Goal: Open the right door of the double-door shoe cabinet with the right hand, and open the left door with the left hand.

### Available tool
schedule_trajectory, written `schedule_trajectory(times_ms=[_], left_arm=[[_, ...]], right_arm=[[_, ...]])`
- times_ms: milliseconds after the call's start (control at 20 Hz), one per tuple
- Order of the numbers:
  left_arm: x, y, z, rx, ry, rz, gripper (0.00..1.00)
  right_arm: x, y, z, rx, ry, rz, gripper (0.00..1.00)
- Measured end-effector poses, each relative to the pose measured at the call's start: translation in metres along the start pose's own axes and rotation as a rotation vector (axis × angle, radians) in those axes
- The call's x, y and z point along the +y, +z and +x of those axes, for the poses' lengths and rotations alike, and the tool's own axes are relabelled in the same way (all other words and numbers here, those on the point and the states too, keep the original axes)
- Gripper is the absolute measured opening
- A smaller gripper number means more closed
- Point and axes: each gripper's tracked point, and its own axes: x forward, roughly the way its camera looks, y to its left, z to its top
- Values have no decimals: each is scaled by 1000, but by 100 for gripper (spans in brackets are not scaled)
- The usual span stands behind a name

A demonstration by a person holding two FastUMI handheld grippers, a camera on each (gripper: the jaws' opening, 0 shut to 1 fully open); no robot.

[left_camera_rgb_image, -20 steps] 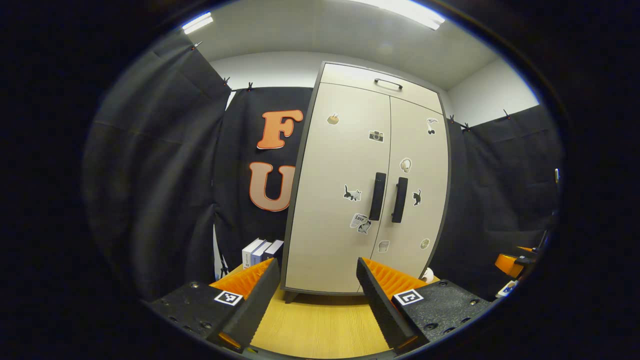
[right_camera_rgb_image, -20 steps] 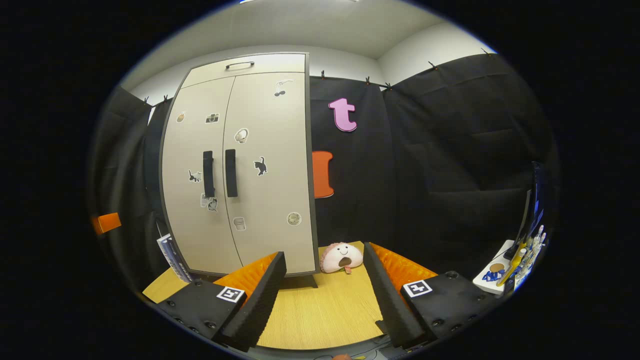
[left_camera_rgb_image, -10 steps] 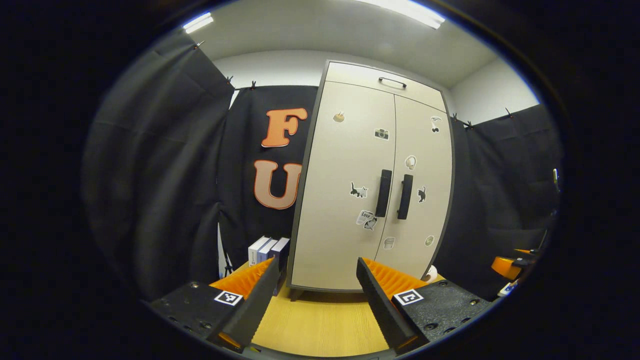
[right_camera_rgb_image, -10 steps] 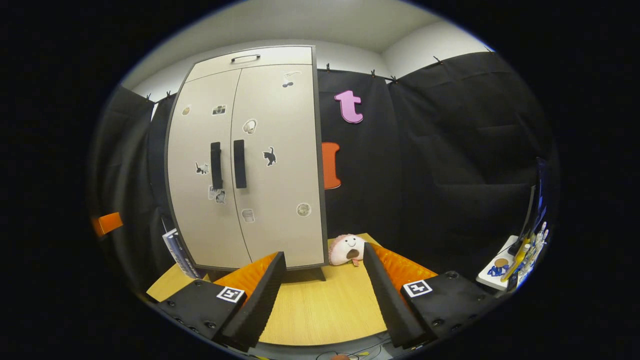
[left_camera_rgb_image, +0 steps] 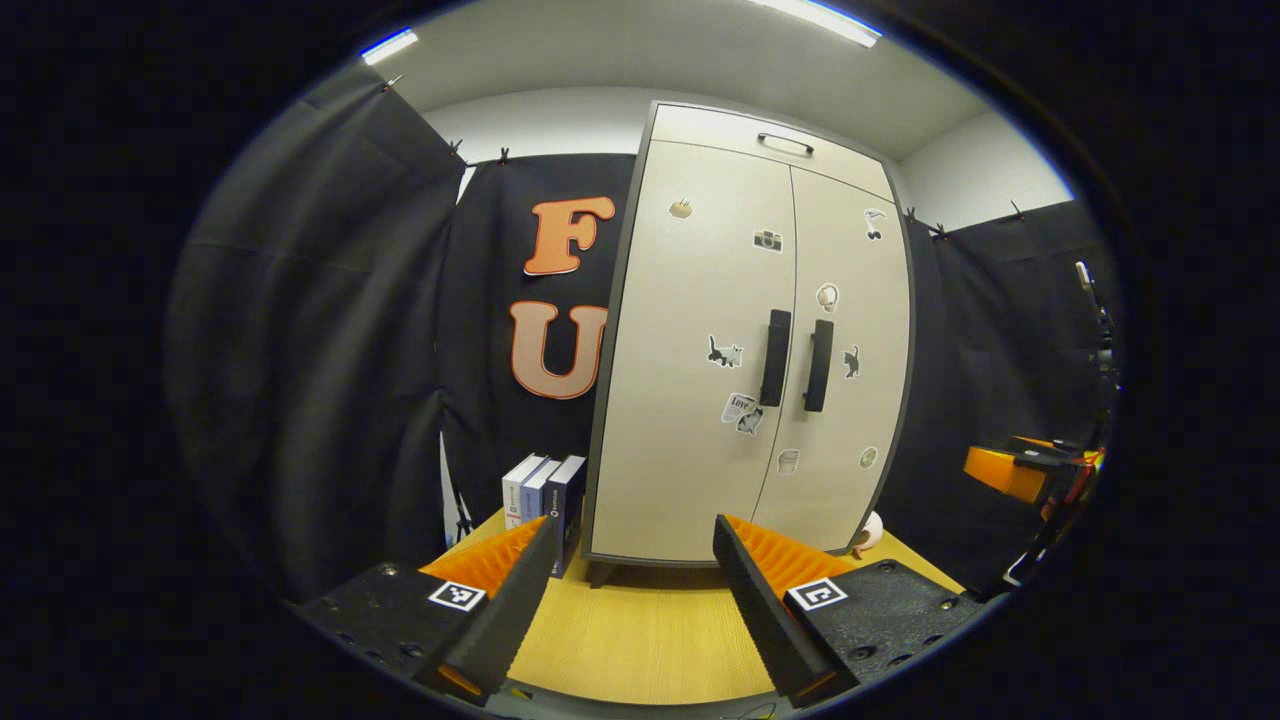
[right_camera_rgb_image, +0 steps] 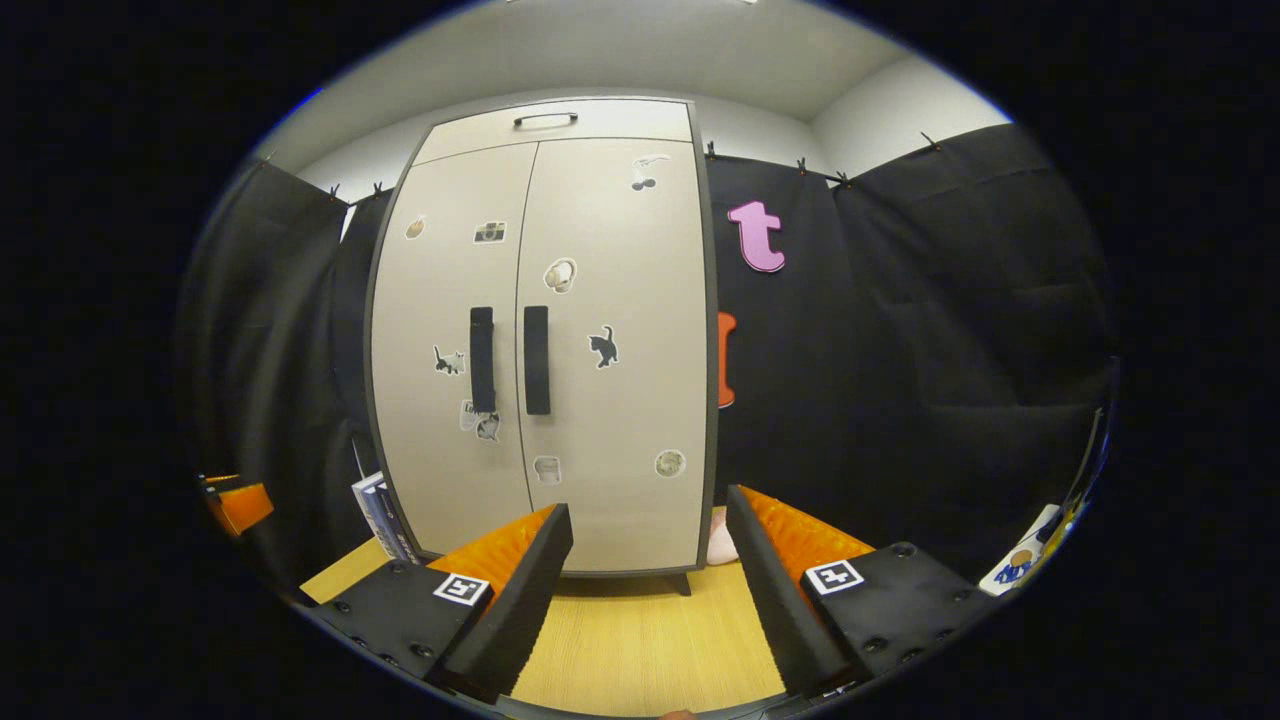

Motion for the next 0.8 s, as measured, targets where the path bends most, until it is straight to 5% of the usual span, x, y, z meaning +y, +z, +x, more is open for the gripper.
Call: schedule_trajectory(times_ms=[800], left_arm=[[41, -2, 4, -12, 81, -17, 95]], right_arm=[[101, 57, 162, 34, 89, 24, 98]])
